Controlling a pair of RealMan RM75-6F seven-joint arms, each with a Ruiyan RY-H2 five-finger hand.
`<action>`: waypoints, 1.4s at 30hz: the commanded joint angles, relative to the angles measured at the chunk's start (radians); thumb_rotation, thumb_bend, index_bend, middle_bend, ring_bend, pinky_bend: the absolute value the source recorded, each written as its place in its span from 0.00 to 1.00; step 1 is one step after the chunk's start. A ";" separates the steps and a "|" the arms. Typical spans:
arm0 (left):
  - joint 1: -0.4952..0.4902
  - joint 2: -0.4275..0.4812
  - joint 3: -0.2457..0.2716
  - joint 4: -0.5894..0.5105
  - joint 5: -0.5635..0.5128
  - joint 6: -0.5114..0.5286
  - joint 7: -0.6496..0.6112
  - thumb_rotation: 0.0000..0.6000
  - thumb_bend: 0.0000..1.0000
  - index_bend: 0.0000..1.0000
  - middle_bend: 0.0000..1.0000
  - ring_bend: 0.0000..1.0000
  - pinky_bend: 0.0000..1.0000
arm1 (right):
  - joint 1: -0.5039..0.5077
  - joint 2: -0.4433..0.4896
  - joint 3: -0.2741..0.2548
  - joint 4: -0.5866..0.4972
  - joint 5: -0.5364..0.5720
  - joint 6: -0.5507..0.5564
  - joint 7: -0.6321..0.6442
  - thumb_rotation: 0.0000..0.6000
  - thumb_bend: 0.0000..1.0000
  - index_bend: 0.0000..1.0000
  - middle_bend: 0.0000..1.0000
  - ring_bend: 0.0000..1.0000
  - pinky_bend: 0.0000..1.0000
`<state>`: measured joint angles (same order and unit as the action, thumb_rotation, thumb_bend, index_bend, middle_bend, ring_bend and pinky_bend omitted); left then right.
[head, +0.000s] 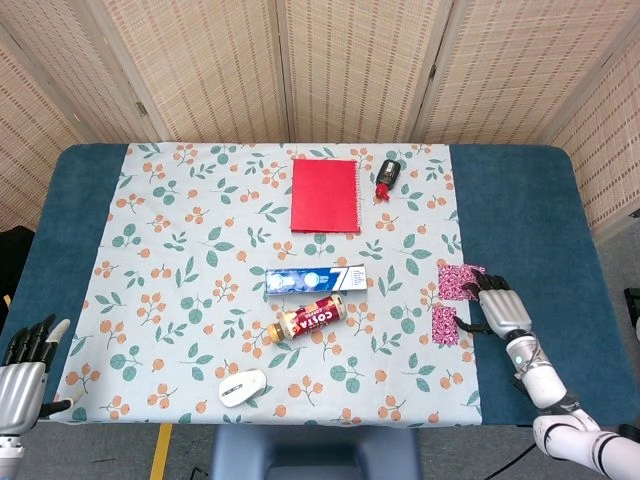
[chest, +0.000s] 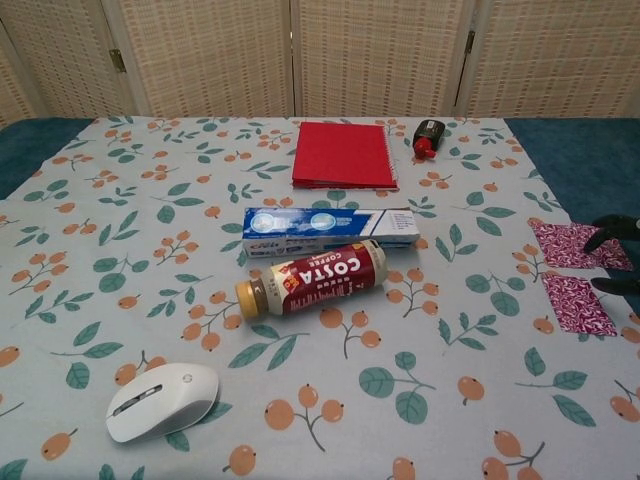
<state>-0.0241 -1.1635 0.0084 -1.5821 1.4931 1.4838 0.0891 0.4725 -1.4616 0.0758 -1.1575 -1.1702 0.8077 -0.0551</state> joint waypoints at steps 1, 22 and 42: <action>0.000 -0.001 0.000 0.002 0.001 -0.001 -0.001 1.00 0.18 0.06 0.00 0.04 0.00 | -0.002 -0.004 -0.002 0.009 0.006 -0.004 -0.004 0.43 0.35 0.19 0.02 0.00 0.00; -0.008 -0.003 -0.001 -0.010 0.007 -0.006 0.011 1.00 0.18 0.06 0.00 0.04 0.00 | -0.065 0.091 -0.013 -0.122 -0.047 0.079 0.073 0.45 0.35 0.19 0.02 0.00 0.00; 0.004 0.003 0.009 -0.007 0.020 0.010 -0.012 1.00 0.18 0.06 0.00 0.04 0.00 | -0.079 0.112 -0.052 -0.281 -0.031 0.089 -0.039 0.64 0.34 0.12 0.02 0.00 0.00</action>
<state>-0.0206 -1.1603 0.0172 -1.5887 1.5134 1.4939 0.0770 0.3931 -1.3484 0.0238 -1.4391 -1.2022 0.8972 -0.0930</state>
